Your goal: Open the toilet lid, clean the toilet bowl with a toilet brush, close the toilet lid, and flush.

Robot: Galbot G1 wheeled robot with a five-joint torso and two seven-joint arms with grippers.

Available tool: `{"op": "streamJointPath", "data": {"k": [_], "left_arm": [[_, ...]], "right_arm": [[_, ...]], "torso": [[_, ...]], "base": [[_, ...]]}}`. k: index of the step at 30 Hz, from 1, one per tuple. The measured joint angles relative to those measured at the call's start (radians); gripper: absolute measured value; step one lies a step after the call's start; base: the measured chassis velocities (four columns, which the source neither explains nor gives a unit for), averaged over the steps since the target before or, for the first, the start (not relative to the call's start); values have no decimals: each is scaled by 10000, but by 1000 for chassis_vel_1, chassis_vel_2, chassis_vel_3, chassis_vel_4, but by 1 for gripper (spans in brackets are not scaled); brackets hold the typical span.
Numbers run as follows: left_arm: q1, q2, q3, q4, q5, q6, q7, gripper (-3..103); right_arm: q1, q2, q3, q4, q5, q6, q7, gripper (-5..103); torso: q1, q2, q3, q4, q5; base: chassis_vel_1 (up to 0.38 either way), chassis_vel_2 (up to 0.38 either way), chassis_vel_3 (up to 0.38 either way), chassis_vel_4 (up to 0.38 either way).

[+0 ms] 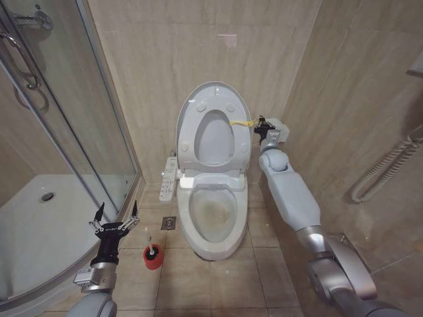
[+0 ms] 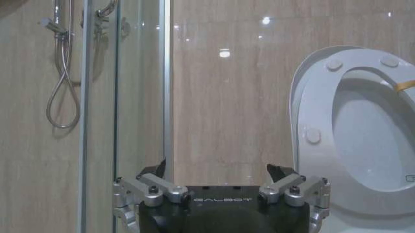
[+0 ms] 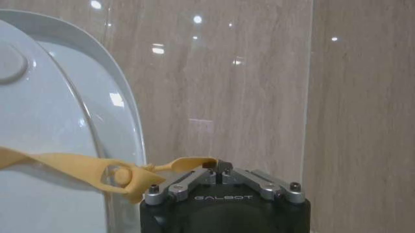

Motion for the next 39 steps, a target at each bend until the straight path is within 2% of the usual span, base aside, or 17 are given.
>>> {"op": "streamJointPath", "data": {"k": [19, 30, 31, 38, 39], "left_arm": [[0, 0, 0, 0, 0, 0, 0, 100], [0, 0, 0, 0, 0, 0, 0, 100], [0, 0, 0, 0, 0, 0, 0, 100], [0, 0, 0, 0, 0, 0, 0, 100], [0, 0, 0, 0, 0, 0, 0, 100]], "right_arm": [[-390, -412, -127, 787, 133, -178, 186, 1], [-1593, -767, -22, 2026, 251, -452, 253, 1], [-1738, -795, 6, 2192, 267, -502, 262, 20], [-2121, -848, 52, 2816, 364, -755, 302, 20], [-2161, -863, 56, 2889, 372, -780, 305, 47]], "torso": [[0, 0, 0, 0, 0], [0, 0, -1, -7, 2], [0, 1, -1, -8, 1], [0, 1, -1, -4, 1], [0, 0, -1, -3, 1]], "base": [[0, 0, 0, 0], [0, 0, 0, 0], [0, 0, 0, 0], [0, 0, 0, 0], [0, 0, 0, 0]]}}
